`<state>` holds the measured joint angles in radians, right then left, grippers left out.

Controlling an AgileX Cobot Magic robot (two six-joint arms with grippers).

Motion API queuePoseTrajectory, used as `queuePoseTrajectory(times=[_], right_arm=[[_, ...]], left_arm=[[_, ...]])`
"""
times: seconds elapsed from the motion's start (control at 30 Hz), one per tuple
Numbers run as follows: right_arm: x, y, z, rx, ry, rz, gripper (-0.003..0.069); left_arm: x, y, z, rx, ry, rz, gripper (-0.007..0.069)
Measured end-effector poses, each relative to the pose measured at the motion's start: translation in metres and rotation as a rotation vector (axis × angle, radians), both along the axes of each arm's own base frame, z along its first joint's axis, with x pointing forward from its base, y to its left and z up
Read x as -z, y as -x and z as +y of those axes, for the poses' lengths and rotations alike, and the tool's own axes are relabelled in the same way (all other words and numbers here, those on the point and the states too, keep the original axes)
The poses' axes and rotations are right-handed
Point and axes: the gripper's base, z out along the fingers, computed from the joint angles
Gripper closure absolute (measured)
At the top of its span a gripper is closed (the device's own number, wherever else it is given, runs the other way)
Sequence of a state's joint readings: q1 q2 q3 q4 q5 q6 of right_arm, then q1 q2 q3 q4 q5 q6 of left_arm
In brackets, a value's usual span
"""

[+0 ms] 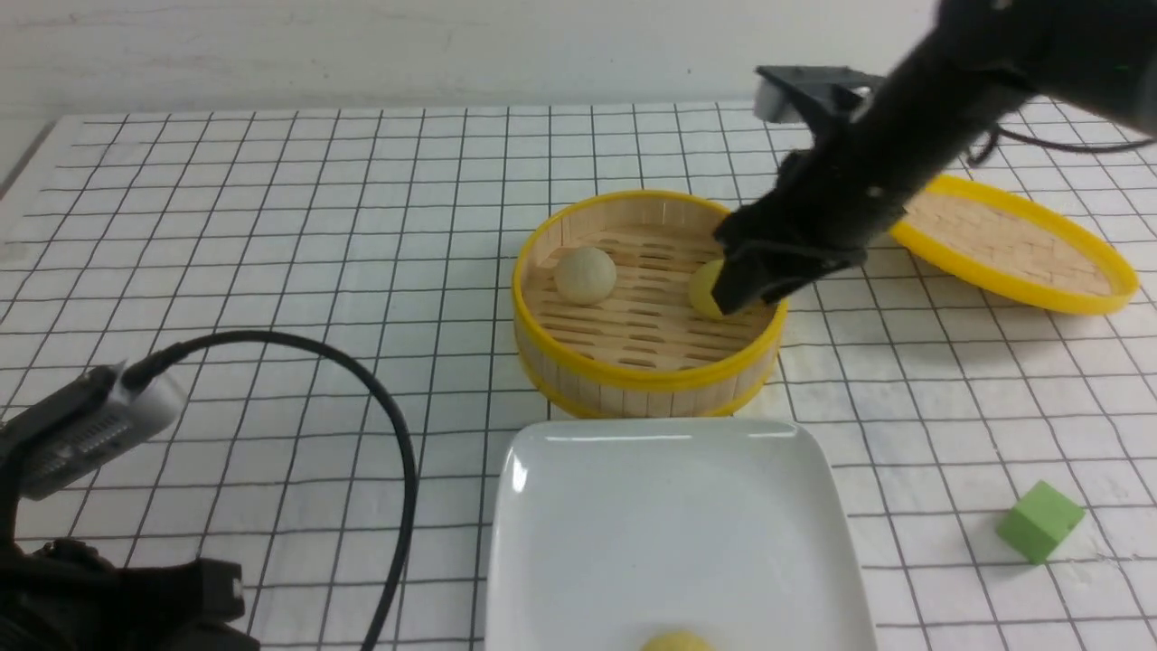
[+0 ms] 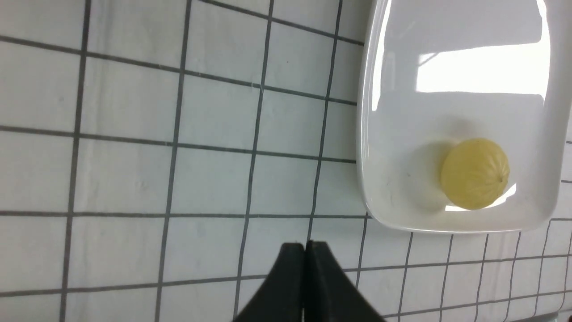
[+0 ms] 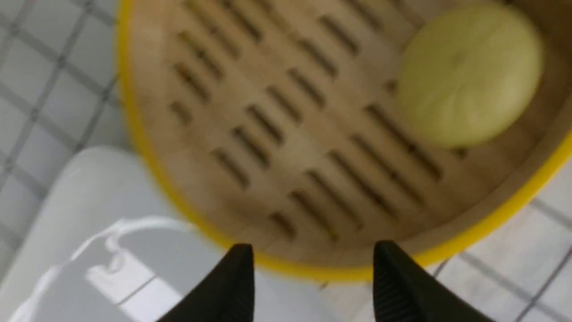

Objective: Put the steamed buns into the plate on the white-black tablecloth.
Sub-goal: 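Reach toward a bun in the bamboo steamer with the right gripper, then move the steamed bun from the bamboo steamer onto the white plate with the right gripper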

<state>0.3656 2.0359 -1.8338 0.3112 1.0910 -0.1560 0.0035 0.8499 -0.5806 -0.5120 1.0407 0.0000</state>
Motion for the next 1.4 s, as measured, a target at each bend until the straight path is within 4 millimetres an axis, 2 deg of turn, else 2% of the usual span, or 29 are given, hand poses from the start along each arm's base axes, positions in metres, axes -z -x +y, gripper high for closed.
queuePoseTrajectory(times=[0.03,0.1,0.2,0.3,0.4,0.47,0.57,0.6,0.67,0.73,0.77,0.8,0.87,0.9,0.93,0.97,1.0,1.03,1.07,1.1,1.13,1.17,1.2,1.23,1.33,1.4], right_arm=[[0.001,-0.003,0.001,0.004,0.009,-0.006,0.0275],[0.013,-0.027,0.013,0.029,0.136,-0.011,0.025],[0.024,-0.052,0.023,0.046,0.194,-0.062,0.0244],[0.03,-0.064,0.028,0.049,0.201,-0.095,0.0244],[0.047,-0.075,0.03,0.049,0.233,-0.108,0.026],[0.059,-0.078,0.03,0.047,0.259,-0.093,0.0312],[0.062,-0.078,0.031,0.047,0.262,-0.088,0.0445],[0.06,-0.078,0.031,0.048,0.26,-0.092,0.0536],[0.052,-0.077,0.03,0.05,0.249,-0.102,0.0627],[0.045,-0.074,0.03,0.057,0.238,-0.105,0.0645],[0.025,-0.068,0.029,0.072,0.207,-0.119,0.0647],[0.021,-0.067,0.029,0.072,0.204,-0.126,0.0647],[-0.019,-0.045,0.026,0.085,0.152,-0.143,0.0647],[-0.026,-0.039,0.026,0.085,0.14,-0.143,0.0647],[-0.053,-0.012,0.025,0.073,0.104,-0.143,0.0647],[-0.056,-0.008,0.025,0.072,0.1,-0.141,0.0647],[-0.073,0.029,0.026,0.045,0.075,-0.11,0.0647],[-0.074,0.033,0.026,0.042,0.073,-0.104,0.0647],[-0.075,0.063,0.027,0.01,0.068,-0.056,0.0647],[-0.066,0.089,0.028,-0.016,0.08,0.009,0.0646],[-0.055,0.108,0.029,-0.034,0.094,0.063,0.0644],[-0.055,0.109,0.031,-0.037,0.093,0.062,0.0644],[-0.034,0.132,0.035,-0.051,0.112,0.12,0.0639],[-0.02,0.141,0.038,-0.054,0.113,0.128,0.0634],[0.019,0.156,0.047,-0.044,0.114,0.083,0.0594],[0.04,0.157,0.049,-0.023,0.108,0.041,0.0538]], left_arm=[[0.0,0.0,0.0,0.0,0.0,0.0,0.0601],[0.0,0.0,0.0,0.0,0.0,0.0,0.0593],[0.0,0.0,0.0,-0.002,0.0,-0.003,0.0589],[0.0,-0.001,0.0,-0.007,-0.001,-0.012,0.0585],[-0.001,-0.002,0.001,-0.014,-0.001,-0.024,0.0579],[-0.001,-0.003,0.001,-0.017,-0.002,-0.031,0.0577],[-0.002,-0.005,0.001,-0.027,0.0,-0.047,0.0574],[-0.002,-0.005,0.001,-0.03,0.0,-0.053,0.0573],[-0.002,-0.005,0.001,-0.032,-0.001,-0.056,0.0571],[-0.002,-0.005,0.001,-0.032,0.0,-0.056,0.057],[-0.002,-0.005,0.001,-0.033,0.001,-0.056,0.057],[-0.002,-0.005,0.001,-0.033,0.001,-0.056,0.057],[-0.002,-0.005,0.001,-0.033,0.001,-0.057,0.0567],[-0.002,-0.005,0.001,-0.033,0.001,-0.057,0.0566],[-0.002,-0.005,0.001,-0.033,0.001,-0.057,0.0561],[-0.002,-0.005,0.001,-0.033,0.001,-0.057,0.056],[-0.002,-0.005,0.001,-0.033,0.001,-0.057,0.0557],[-0.002,-0.005,0.001,-0.033,0.001,-0.057,0.0557],[-0.002,-0.006,0.001,-0.034,0.001,-0.059,0.0555],[-0.002,-0.006,0.001,-0.035,0.001,-0.06,0.0553],[-0.002,-0.006,0.001,-0.035,0.001,-0.061,0.0552],[-0.002,-0.006,0.001,-0.035,0.001,-0.061,0.0552],[-0.002,-0.006,0.001,-0.035,0.001,-0.061,0.055],[-0.002,-0.006,0.001,-0.037,0.0,-0.063,0.0547],[-0.003,-0.008,0.002,-0.049,-0.002,-0.085,0.0538],[-0.004,-0.01,0.003,-0.06,-0.006,-0.105,0.0535]])
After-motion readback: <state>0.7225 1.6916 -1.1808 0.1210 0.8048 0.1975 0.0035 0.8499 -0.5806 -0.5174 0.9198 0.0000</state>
